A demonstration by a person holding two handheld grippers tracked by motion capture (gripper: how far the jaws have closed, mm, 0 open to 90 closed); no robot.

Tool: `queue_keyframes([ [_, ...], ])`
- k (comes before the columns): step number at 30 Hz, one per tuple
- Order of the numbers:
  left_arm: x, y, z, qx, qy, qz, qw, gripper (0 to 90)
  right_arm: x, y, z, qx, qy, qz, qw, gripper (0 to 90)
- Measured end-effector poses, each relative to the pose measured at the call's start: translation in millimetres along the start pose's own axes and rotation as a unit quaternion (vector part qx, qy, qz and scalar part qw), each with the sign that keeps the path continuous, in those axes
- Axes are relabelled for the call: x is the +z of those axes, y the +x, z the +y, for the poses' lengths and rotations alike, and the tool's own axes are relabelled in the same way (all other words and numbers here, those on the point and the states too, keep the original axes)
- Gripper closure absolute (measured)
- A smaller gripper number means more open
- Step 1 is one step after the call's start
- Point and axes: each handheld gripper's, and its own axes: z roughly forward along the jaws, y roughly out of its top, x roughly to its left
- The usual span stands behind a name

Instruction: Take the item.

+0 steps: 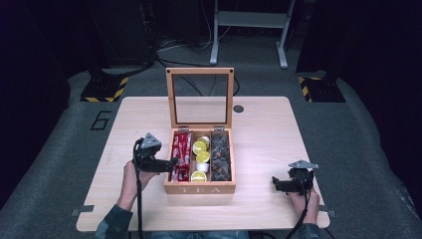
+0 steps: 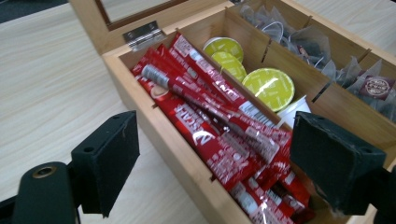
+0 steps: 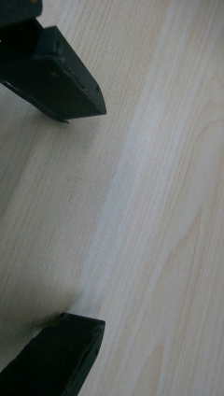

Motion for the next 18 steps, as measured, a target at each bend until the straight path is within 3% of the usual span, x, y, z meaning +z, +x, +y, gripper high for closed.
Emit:
queue_keyframes([
  [6,15.4,-3.8,10.9,0.004,0.018,-0.013,0.9997,24.3,0.0,0.0,0.0,0.0,0.0,0.0,1.0,0.0],
  [9,22.9,-4.7,13.1,0.013,0.034,-0.01,0.9993,27.7,0.1,0.1,0.0,0.002,-0.001,-0.002,1.0,0.0],
  [18,35.9,-3.4,17.3,0.005,0.053,-0.014,0.9985,38.8,0.1,0.1,0.0,0.003,-0.001,-0.003,1.0,0.0],
])
